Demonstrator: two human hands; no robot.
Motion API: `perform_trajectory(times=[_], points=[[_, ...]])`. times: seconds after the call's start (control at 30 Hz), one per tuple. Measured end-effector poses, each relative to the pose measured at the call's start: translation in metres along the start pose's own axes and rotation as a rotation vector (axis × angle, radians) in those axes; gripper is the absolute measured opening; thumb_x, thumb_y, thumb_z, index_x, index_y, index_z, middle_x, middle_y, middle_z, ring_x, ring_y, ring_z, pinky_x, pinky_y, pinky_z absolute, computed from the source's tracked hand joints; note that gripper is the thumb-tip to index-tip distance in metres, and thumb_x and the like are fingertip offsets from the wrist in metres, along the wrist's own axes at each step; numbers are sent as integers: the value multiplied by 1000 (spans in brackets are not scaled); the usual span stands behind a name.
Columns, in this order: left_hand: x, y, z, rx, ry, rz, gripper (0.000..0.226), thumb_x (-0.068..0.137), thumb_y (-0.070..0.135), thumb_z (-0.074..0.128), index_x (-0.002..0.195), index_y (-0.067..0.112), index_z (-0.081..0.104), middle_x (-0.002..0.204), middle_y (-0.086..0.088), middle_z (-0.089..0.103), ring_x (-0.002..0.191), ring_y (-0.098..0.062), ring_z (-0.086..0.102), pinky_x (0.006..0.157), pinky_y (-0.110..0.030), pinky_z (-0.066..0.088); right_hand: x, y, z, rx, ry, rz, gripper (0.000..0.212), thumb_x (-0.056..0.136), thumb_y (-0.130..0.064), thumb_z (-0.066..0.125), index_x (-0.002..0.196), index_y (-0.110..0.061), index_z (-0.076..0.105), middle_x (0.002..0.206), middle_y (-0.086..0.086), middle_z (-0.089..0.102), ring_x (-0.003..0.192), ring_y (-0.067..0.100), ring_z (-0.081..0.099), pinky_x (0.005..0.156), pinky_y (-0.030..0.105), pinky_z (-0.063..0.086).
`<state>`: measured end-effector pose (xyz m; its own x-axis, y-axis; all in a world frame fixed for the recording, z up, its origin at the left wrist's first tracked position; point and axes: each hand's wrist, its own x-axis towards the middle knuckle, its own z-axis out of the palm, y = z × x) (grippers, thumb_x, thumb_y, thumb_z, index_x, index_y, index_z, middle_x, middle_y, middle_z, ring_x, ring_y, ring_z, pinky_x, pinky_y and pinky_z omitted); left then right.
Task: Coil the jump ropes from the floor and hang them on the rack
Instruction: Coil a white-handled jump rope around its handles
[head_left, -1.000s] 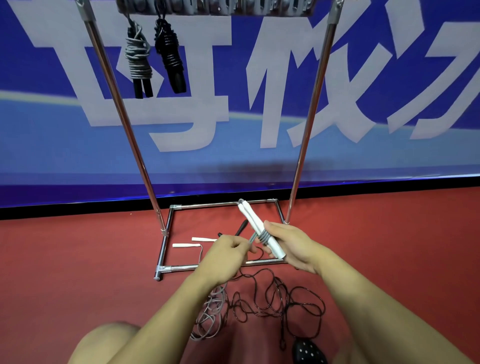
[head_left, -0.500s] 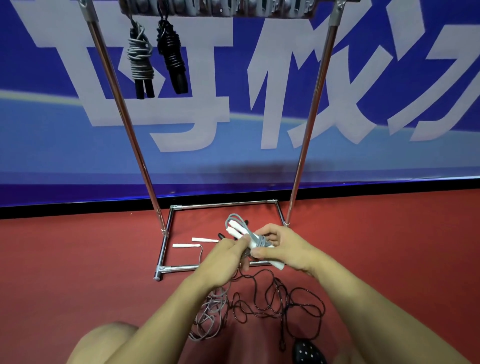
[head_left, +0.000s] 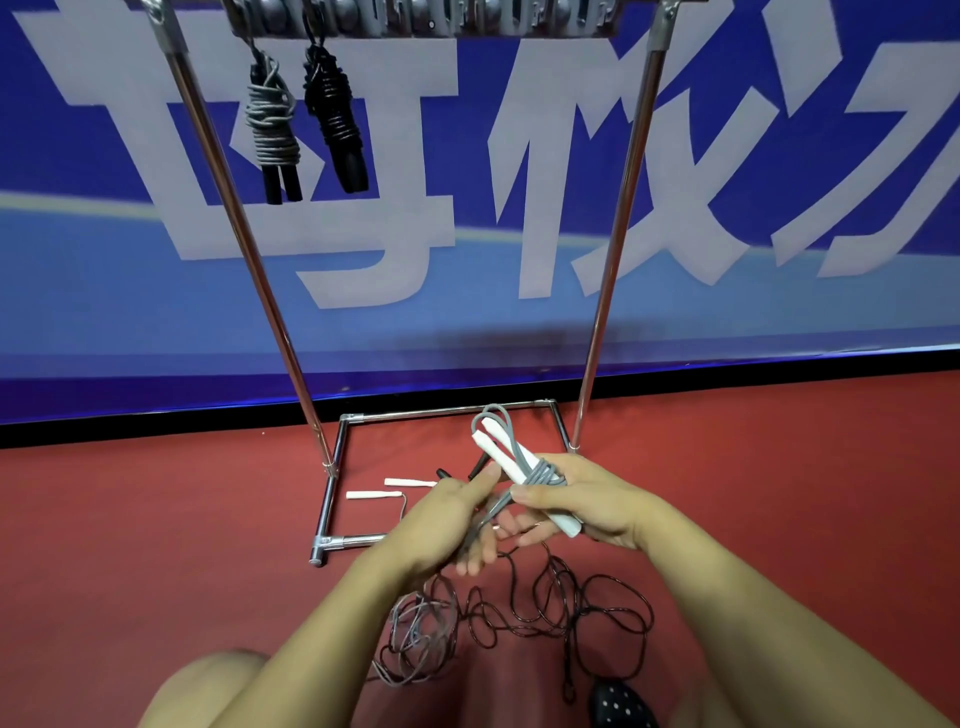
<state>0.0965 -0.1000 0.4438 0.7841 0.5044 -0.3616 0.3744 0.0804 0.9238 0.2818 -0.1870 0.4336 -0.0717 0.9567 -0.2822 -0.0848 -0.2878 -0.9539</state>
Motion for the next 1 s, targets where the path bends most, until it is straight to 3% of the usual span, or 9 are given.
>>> perform_trajectory(times=[0.07, 0.13, 0.27, 0.47, 0.57, 0.63, 0.8, 0.9, 1.0], points=[[1, -3, -3, 6, -34, -86, 67, 105, 58, 32, 77, 8, 67, 54, -13, 58, 39, -20, 51, 39, -23, 37, -1, -2, 0, -12, 6, 6, 27, 99, -13, 65, 126, -10, 61, 105, 9, 75, 98, 41, 73, 74, 37, 64], [2, -4, -5, 4, -79, -173, 66, 107, 53, 28, 79, 6, 65, 55, -12, 59, 41, -20, 55, 41, -23, 41, -2, -2, 0, -67, 14, 13, 26, 100, -15, 64, 126, -12, 61, 92, -2, 77, 76, 32, 74, 57, 28, 57], [0, -4, -7, 28, -114, -268, 60, 109, 40, 28, 80, 3, 66, 56, -10, 61, 42, -18, 57, 42, -22, 43, 0, 1, -3, -77, 20, 15, 32, 102, -18, 62, 129, -2, 59, 83, 8, 68, 46, 12, 45, 47, 23, 35], [5, -8, -7, -57, 36, -75, 43, 107, 28, 49, 80, 3, 70, 54, -5, 57, 36, -11, 41, 39, -20, 30, 4, 2, -7, 168, 78, 36, 51, 95, -36, 64, 129, 1, 59, 80, 4, 55, 56, 11, 38, 49, 22, 32], [8, -11, -7, -23, 126, -8, 36, 105, 29, 54, 88, 4, 75, 61, -2, 59, 45, -11, 39, 47, -20, 31, 5, 2, -10, 269, 77, 63, 58, 103, -52, 43, 127, -3, 64, 84, 6, 59, 61, 15, 43, 54, 25, 35], [9, -15, -7, 15, 160, 15, 34, 105, 30, 55, 91, 9, 77, 63, 0, 61, 52, -13, 38, 54, -25, 31, 7, 3, -10, 285, 87, 65, 57, 106, -48, 37, 131, -3, 61, 87, 7, 61, 63, 17, 45, 58, 28, 36], [12, -17, -6, 80, 210, 40, 36, 105, 29, 50, 86, 18, 78, 61, 3, 59, 65, -23, 36, 64, -32, 31, 11, 11, -13, 127, 172, 30, 33, 106, -30, 48, 122, -5, 65, 96, 9, 67, 68, 14, 52, 61, 23, 45], [11, -14, -4, 85, 214, 51, 41, 108, 32, 45, 91, 12, 76, 57, 4, 56, 57, -17, 37, 61, -31, 31, 15, 18, -14, 50, 197, 17, 33, 106, -28, 51, 129, -8, 66, 83, -4, 63, 71, 8, 52, 70, 24, 47], [9, -9, 0, 86, 196, 52, 48, 109, 36, 39, 96, 7, 74, 61, 1, 58, 55, -14, 39, 60, -29, 32, 18, 19, -10, -69, 240, -15, 34, 106, -34, 52, 132, -15, 66, 93, 0, 65, 81, 9, 57, 79, 24, 50]])
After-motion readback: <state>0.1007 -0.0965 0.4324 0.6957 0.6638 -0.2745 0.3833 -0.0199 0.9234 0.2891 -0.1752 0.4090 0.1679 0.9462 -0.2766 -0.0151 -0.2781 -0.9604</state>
